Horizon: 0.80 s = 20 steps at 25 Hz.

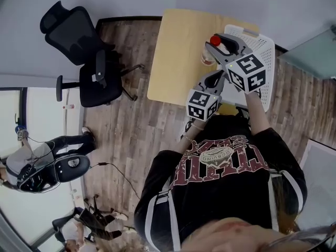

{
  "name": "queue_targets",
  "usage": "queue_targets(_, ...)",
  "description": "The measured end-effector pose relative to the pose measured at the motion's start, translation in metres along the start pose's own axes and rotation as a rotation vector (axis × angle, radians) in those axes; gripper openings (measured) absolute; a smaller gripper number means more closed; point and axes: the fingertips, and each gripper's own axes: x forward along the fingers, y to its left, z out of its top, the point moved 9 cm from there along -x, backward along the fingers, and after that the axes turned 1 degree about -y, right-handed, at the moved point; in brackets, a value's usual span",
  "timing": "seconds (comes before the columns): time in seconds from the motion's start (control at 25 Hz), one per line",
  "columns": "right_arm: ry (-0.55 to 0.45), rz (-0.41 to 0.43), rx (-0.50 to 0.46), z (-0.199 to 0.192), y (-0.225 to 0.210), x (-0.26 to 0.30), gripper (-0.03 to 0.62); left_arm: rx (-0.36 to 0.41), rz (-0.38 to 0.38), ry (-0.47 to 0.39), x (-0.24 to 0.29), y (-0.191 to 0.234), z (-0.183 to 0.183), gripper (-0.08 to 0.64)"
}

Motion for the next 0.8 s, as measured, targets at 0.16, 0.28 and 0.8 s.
queue_targets(0.16,0.023,0.013,0.015,-0.011,-0.001,0.015,0.166,-0.003,0.062,-0.012,-0.013,0.012,0.002,0.048)
queue_targets(0.28,0.038,0.026,0.026,-0.022,0.000,0.025,0.166,-0.017,0.114,-0.016,-0.023,0.021,-0.002,0.048)
queue_targets(0.8,0.150,0.076,0.054,-0.063,0.009,0.069,0.166,-0.032,0.285,-0.001,-0.054,0.051,-0.008,0.048)
